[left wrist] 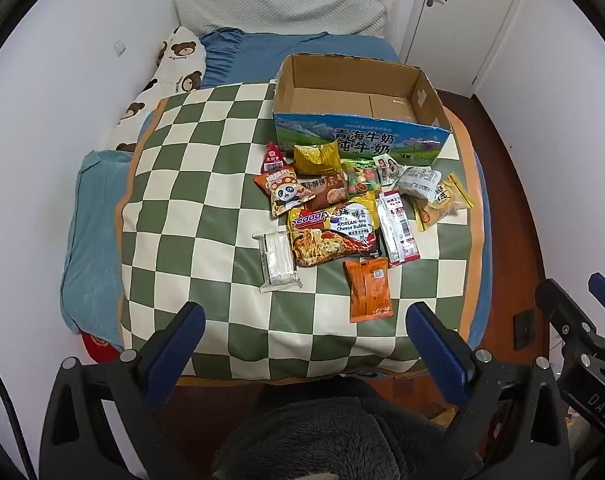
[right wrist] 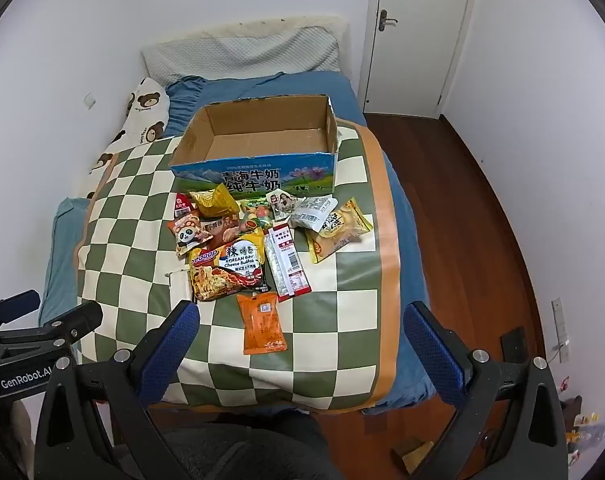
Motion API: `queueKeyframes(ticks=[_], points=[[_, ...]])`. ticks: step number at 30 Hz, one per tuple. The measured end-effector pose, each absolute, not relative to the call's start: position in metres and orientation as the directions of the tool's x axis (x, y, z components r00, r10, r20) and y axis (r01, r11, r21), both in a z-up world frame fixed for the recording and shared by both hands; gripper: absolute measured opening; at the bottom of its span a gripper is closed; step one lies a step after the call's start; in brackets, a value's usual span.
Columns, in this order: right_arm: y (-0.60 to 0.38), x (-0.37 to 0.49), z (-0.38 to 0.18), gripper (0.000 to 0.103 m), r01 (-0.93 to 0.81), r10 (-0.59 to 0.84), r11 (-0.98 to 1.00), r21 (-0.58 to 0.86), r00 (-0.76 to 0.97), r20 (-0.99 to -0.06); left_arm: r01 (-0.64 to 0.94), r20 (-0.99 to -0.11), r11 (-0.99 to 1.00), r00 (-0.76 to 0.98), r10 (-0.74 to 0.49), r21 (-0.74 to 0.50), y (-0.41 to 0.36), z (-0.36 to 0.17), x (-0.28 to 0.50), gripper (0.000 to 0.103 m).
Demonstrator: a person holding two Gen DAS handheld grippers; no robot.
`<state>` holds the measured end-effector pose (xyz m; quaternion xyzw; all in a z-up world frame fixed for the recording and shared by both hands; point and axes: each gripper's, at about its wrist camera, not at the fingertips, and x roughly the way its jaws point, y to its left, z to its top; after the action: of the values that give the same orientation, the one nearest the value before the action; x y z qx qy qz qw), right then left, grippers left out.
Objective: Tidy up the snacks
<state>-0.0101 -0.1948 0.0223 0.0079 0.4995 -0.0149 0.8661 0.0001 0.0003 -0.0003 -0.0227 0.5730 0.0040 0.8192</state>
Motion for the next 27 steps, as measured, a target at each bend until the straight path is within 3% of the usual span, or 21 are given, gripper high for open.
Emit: queueKeyframes(ticks=[27], points=[[-0.1926,-0.0061,0.0251,0.103,0.021,-0.009,1.0,0.002,0.494,-0.869,-0.029,-0.937,0.999,0.349,-0.014,-0.026,0.0009,0.0047,-0.0017,0.103]])
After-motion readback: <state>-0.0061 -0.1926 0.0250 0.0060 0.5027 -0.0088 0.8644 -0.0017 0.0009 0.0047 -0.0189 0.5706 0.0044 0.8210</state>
